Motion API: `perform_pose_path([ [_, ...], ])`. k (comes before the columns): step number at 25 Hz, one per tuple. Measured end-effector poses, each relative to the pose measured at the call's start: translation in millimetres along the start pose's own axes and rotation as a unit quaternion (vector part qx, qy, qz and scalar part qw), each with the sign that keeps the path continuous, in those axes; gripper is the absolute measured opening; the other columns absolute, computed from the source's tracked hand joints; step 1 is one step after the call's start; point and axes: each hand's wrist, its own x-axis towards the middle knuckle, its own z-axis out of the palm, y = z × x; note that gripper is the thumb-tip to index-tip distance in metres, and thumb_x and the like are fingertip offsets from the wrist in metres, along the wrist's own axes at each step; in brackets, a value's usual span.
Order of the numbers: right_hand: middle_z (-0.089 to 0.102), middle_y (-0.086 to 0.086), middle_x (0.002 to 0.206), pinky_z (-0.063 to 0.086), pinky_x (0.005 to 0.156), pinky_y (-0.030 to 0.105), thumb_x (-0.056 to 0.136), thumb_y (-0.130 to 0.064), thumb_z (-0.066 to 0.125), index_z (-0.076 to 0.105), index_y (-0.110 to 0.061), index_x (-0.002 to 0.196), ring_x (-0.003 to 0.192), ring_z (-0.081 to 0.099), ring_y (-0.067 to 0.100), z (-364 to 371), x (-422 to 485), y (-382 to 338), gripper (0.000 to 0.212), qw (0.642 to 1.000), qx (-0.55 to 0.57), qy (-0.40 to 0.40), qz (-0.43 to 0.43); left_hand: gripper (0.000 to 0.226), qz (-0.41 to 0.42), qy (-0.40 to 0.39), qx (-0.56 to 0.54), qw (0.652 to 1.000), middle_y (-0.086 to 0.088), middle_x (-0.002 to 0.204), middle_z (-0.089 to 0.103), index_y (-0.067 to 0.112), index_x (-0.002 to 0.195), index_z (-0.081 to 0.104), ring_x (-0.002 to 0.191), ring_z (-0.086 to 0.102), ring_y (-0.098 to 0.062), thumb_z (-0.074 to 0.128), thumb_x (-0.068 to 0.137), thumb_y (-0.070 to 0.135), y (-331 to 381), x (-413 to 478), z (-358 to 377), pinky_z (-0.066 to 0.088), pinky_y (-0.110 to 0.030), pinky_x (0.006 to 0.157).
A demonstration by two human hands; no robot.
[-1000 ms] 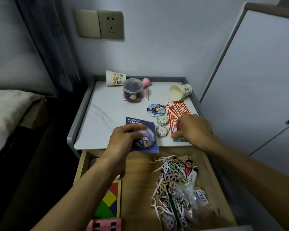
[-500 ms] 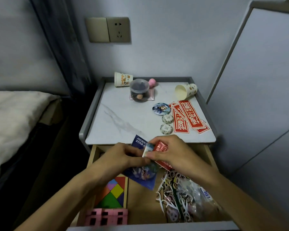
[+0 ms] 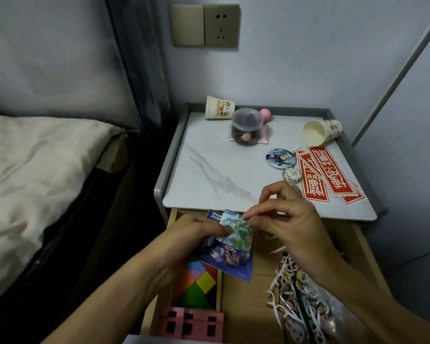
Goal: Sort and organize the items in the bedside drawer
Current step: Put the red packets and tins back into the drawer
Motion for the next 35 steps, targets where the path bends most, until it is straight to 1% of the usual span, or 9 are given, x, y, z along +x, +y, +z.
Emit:
perform_pose_path([
  [5,0.055,-0.009,0.101,0.044,0.074,0.014,0.076,-0.025,0.078,0.080,-0.027,0.095,0.091,0.051,0.003,5,-8,13,0.019,0.981,-0.128,-0.081,-0.117,0.017,-0.055,-0.042,-0.071,0.995,-0.022,0.094,0.073,-0.005,0.096,0.071,0.078,0.070,-0.026,0.064,0.084,0.006,-1,0,0,0.054,-0.034,0.079],
  [10,0.060,-0.018,0.114,0.047,0.088,0.019,0.082,-0.030,0.073,0.079,-0.024,0.101,0.110,0.057,0.006,3,-15,14,0.020,0.989,-0.123,-0.074,-0.045,0.029,-0.047,-0.063,-0.174,0.982,-0.019,0.102,0.072,-0.008,0.113,0.065,0.083,0.070,-0.027,0.061,0.087,0.005,-2,2,1,0.057,-0.034,0.078],
  [13,0.063,-0.016,0.105,0.049,0.085,0.016,0.088,-0.028,0.068,0.079,-0.019,0.098,0.105,0.061,0.003,10,-18,10,0.017,0.998,-0.038,-0.050,0.031,0.017,-0.037,-0.014,-0.116,0.992,-0.020,0.092,0.074,-0.007,0.096,0.071,0.073,0.072,-0.024,0.068,0.083,0.004,-4,-4,5,0.059,-0.028,0.065],
  [17,0.065,0.000,0.106,0.055,0.080,0.024,0.081,0.003,0.073,0.072,-0.016,0.100,0.091,0.070,0.012,22,-15,9,0.026,0.992,0.062,0.015,0.107,0.020,-0.016,0.029,-0.066,0.997,-0.025,0.096,0.073,-0.010,0.098,0.071,0.087,0.070,-0.034,0.071,0.081,0.001,-10,-2,6,0.058,-0.034,0.081],
  [20,0.070,0.006,0.108,0.057,0.074,0.022,0.077,0.007,0.074,0.061,-0.011,0.116,0.088,0.073,0.013,28,-13,10,0.045,0.955,0.178,0.048,0.233,0.016,0.023,0.060,0.011,0.998,-0.021,0.089,0.074,-0.010,0.092,0.071,0.076,0.070,-0.027,0.073,0.080,0.000,-7,0,2,0.059,-0.025,0.064],
  [24,0.075,0.008,0.104,0.056,0.089,0.030,0.083,-0.001,0.069,0.067,-0.007,0.113,0.098,0.071,0.018,40,-10,17,0.031,0.908,0.255,-0.017,0.333,0.007,0.044,0.074,0.144,0.986,-0.003,0.075,0.076,0.006,0.080,0.074,0.065,0.070,-0.010,0.078,0.080,0.012,-2,-3,-11,0.051,-0.016,0.055],
  [26,0.075,0.009,0.104,0.056,0.083,0.026,0.085,-0.003,0.067,0.067,-0.007,0.112,0.097,0.071,0.019,44,-9,22,0.027,0.891,0.277,-0.023,0.358,0.007,0.060,0.104,0.242,0.963,0.002,0.071,0.074,0.016,0.076,0.077,0.066,0.069,-0.006,0.080,0.079,0.022,1,-5,-30,0.049,-0.016,0.056],
  [30,0.075,0.011,0.096,0.055,0.080,0.027,0.087,-0.001,0.066,0.066,-0.002,0.111,0.089,0.070,0.019,59,-3,46,0.024,0.872,0.228,0.006,0.434,0.008,0.081,0.242,0.485,0.836,0.002,0.075,0.072,0.023,0.078,0.079,0.077,0.068,-0.013,0.079,0.076,0.030,1,-9,-77,0.057,-0.032,0.071],
  [35,0.063,0.009,0.081,0.049,0.047,0.018,0.086,0.003,0.067,0.062,0.005,0.111,0.066,0.059,0.016,111,31,74,0.026,0.860,0.142,0.063,0.485,0.008,0.070,0.222,0.482,0.845,0.001,0.076,0.071,0.023,0.079,0.078,0.078,0.069,-0.016,0.081,0.073,0.028,6,-10,-87,0.059,-0.036,0.075],
])
